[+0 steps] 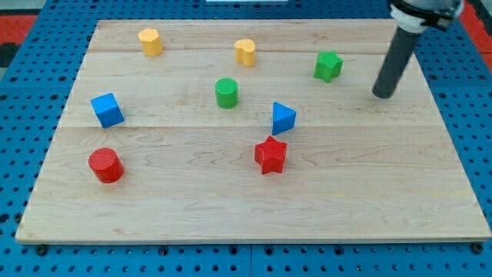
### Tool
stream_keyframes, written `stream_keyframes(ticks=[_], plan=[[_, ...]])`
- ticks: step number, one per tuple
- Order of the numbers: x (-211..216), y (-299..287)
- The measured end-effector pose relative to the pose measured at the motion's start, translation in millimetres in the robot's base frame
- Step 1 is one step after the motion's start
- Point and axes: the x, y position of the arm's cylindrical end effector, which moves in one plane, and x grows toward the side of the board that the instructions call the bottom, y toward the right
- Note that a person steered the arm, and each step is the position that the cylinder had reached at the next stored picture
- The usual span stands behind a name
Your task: Move the green star towards top center
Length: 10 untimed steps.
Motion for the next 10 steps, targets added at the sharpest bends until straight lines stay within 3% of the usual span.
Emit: stream_keyframes(ticks=[2, 3, 4, 6, 8, 9, 10], plan=[[-34.5, -166.3], [-20.6, -148.4], [-4.8, -166.1], [-21.8, -8.8], [-67.9, -42.1], [-70.5, -38.0], [-44.9, -53.4]])
